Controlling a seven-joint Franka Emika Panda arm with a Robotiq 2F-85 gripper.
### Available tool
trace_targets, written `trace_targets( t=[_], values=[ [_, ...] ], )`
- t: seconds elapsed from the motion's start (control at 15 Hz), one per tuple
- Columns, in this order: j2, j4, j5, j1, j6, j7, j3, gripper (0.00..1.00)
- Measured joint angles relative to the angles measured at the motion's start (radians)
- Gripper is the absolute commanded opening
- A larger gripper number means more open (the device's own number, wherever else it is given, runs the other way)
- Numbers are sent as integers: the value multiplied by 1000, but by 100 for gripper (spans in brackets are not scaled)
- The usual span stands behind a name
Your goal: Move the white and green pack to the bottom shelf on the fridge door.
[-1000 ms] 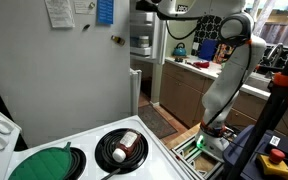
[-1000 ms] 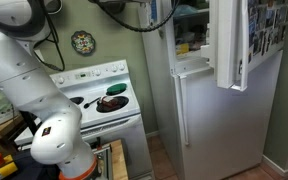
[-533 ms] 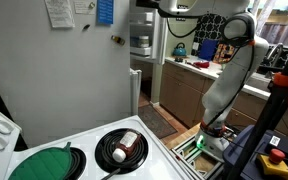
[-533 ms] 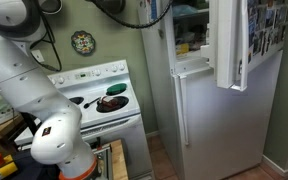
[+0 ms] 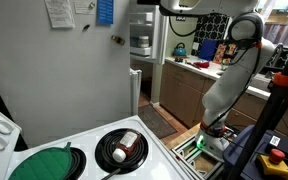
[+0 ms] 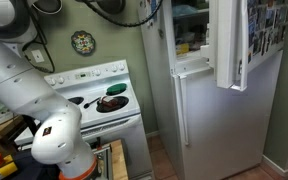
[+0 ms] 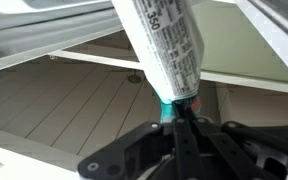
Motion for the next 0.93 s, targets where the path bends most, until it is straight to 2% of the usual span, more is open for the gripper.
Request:
trace_targets(
  t=[0.2, 0.93],
  values=[
    [-42, -61, 72, 2, 0, -65, -2, 0],
    [-188, -288, 335, 75, 0, -313, -38, 0]
  ],
)
